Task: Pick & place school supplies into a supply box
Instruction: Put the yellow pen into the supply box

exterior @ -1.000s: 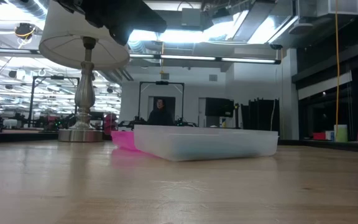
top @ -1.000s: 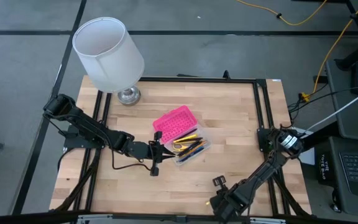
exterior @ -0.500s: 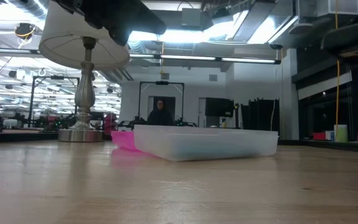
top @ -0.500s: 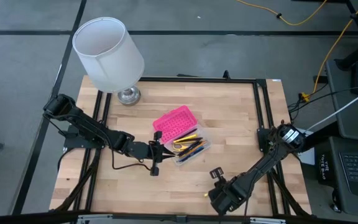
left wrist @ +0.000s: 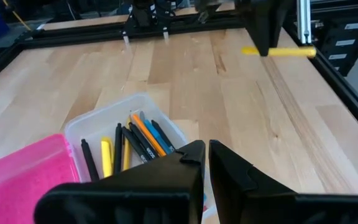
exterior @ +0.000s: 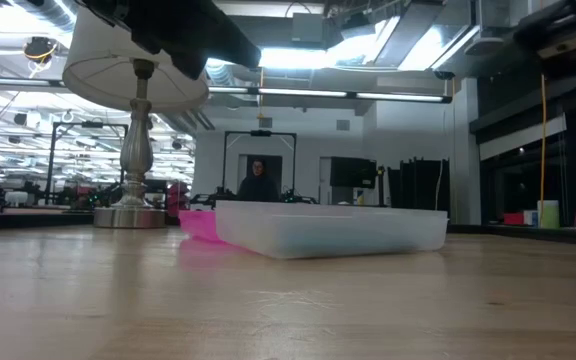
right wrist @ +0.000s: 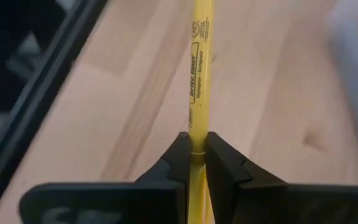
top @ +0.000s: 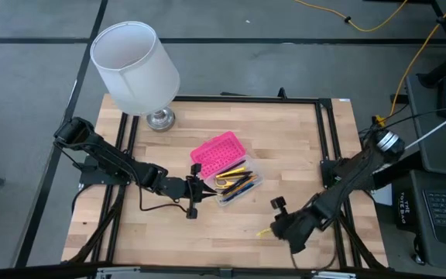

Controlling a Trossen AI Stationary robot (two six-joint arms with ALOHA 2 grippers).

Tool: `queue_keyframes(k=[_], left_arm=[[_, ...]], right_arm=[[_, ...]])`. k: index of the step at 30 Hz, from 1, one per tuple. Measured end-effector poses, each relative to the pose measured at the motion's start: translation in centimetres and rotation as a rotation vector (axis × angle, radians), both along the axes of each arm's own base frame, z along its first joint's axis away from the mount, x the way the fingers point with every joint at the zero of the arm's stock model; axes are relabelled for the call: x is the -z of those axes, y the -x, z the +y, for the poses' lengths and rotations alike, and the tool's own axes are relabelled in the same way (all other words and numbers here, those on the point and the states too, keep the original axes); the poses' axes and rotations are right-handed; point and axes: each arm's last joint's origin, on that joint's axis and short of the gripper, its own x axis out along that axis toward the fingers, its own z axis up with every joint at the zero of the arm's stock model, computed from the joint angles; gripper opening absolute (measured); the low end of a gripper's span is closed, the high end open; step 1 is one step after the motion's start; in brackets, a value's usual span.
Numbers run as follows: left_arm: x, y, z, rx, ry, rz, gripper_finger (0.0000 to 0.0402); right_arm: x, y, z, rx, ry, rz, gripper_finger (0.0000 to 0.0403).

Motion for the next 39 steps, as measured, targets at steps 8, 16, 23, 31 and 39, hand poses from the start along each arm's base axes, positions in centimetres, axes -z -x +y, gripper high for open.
queue_keyframes(k=[8, 16, 23, 31, 39], left_arm=[[0.0, 0.0, 0.0, -0.008, 0.013, 0.001, 0.0017], [0.0, 0.0, 0.0, -0.012, 0.022, 0.001, 0.0017], [0.0, 0.0, 0.1, -0.017, 0.022, 0.000, 0.0017], [-0.2, -0.1, 0.1, -0.052, 0.045, -0.023, 0.0017], [0.8, 0.7, 0.2, -0.012, 0.039, -0.162, 0.0017]], right_arm=[[0.7, 2.5, -3.4, 0.058, -0.070, -0.307, 0.0032], [1.8, 3.6, -5.0, 0.069, -0.068, -0.554, 0.0032], [2.0, 3.3, -5.9, 0.089, -0.105, -0.690, 0.0032], [1.5, 2.3, -7.0, 0.078, -0.131, -0.724, 0.0032], [1.5, 1.7, -7.7, 0.066, -0.145, -0.715, 0.0032]])
